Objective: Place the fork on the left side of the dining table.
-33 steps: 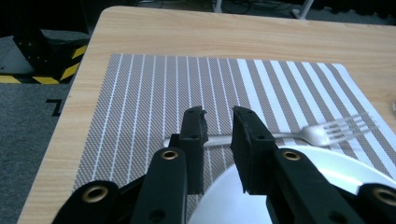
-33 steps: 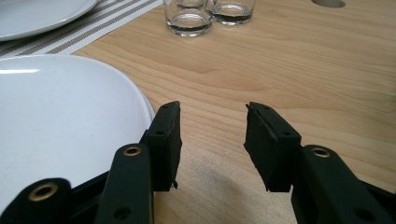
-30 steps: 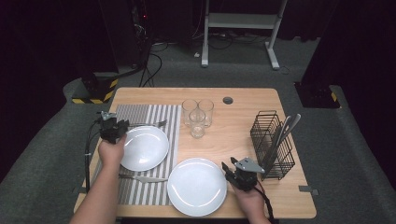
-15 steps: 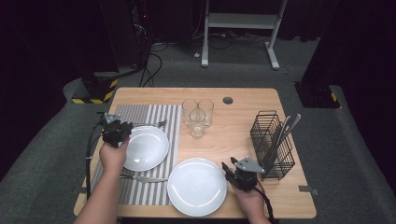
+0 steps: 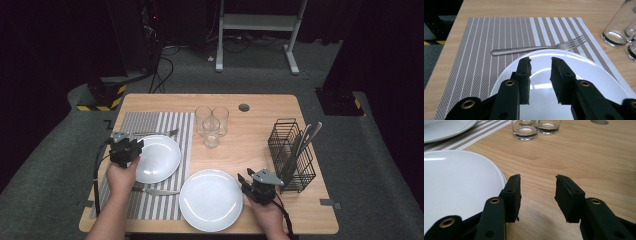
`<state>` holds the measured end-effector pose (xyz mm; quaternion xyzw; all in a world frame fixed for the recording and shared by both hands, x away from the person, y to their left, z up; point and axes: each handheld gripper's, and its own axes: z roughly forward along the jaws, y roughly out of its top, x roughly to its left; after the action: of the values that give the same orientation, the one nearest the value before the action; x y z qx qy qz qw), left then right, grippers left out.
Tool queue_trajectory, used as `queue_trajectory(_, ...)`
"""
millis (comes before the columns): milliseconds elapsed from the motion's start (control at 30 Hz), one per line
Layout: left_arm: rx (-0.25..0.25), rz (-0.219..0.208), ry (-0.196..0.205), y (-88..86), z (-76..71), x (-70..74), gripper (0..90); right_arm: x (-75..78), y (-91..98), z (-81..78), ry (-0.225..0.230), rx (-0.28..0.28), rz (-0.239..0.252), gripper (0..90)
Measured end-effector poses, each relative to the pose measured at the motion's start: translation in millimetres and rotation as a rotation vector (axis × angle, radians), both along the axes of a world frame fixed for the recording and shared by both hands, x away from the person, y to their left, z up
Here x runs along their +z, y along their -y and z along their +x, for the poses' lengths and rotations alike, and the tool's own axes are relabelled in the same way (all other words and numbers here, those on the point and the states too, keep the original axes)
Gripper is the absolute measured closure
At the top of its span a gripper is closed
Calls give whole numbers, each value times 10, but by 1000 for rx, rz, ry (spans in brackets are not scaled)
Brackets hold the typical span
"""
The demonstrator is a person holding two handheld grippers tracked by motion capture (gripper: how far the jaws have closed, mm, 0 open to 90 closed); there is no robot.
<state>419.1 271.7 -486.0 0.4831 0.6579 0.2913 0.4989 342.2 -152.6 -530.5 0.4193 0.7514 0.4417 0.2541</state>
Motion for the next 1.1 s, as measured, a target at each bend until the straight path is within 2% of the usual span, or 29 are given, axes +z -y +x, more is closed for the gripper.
queue_trajectory(333,-28,30,12,69,-227,-105,656,0,0,-1,1,0,0,554)
queue_trajectory(433,-36,20,15,83,-298,-131,655,0,0,-1,0,-1,-1,554)
queue_trajectory(533,-52,32,15,117,-361,-152,649,0,0,-2,1,-1,-1,554)
queue_trajectory(1100,-108,31,29,315,-730,-235,622,0,0,-1,1,0,0,553)
